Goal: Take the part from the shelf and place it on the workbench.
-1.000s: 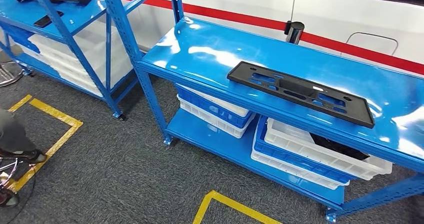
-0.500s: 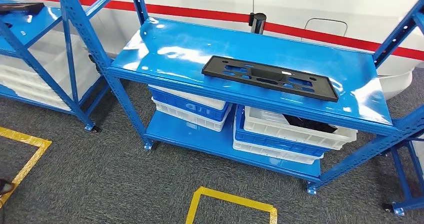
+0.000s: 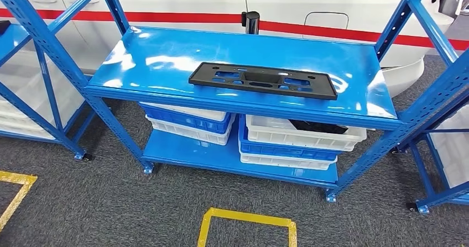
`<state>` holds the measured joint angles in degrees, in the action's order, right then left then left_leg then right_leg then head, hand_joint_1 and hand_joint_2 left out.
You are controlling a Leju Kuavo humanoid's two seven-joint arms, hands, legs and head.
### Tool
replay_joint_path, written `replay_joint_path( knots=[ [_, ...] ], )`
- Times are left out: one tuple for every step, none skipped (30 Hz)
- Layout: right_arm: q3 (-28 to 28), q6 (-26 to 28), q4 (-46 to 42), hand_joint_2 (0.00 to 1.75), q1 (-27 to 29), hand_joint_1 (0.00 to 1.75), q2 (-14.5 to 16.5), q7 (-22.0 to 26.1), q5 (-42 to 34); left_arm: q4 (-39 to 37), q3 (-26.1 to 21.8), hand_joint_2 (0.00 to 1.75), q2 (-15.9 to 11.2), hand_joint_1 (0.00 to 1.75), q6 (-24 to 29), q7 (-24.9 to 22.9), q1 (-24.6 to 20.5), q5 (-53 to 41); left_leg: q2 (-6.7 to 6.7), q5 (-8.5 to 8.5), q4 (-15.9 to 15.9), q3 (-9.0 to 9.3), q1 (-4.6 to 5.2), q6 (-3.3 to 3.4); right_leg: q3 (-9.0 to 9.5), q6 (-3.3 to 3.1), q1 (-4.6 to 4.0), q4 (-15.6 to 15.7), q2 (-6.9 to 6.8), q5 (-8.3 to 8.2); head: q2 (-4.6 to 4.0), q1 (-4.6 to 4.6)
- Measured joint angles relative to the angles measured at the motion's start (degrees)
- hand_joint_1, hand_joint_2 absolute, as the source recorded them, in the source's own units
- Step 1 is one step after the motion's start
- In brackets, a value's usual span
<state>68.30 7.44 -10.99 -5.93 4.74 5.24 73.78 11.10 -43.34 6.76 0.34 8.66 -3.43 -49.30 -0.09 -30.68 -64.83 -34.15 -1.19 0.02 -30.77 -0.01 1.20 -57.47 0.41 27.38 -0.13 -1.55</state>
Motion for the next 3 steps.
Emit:
replay_joint_path(
  knots=[
    [0.0, 0.05, 0.0, 1.75, -0.04, 0.0, 0.03, -0.1, -0.02, 0.0, 0.01, 1.75, -0.02, 0.0, 0.02, 0.11, -0.04, -0.05, -0.1, 1.48, 3.48, 1.48, 0.08, 0.31, -0.03, 0.11, -0.19, -0.08, 0.21, 0.06, 0.0, 0.01],
    [0.0, 0.1, 0.0, 1.75, -0.04, 0.0, 0.05, -0.18, -0.03, 0.0, 0.01, 1.75, -0.04, 0.0, 0.04, 0.22, -0.07, -0.18, -0.17, 2.36, 5.92, 2.47, 0.14, 0.49, -0.14, 0.21, -0.4, -0.19, 0.34, 0.15, 0.0, 0.06],
    [0.0, 0.12, 0.0, 1.75, -0.05, 0.0, 0.08, -0.22, -0.04, 0.0, 0.01, 1.75, -0.05, 0.0, 0.04, 0.27, -0.1, -0.24, -0.23, 2.58, 6.96, 2.86, 0.19, 0.6, -0.21, 0.28, -0.55, -0.25, 0.4, 0.2, 0.0, 0.1]
  ],
)
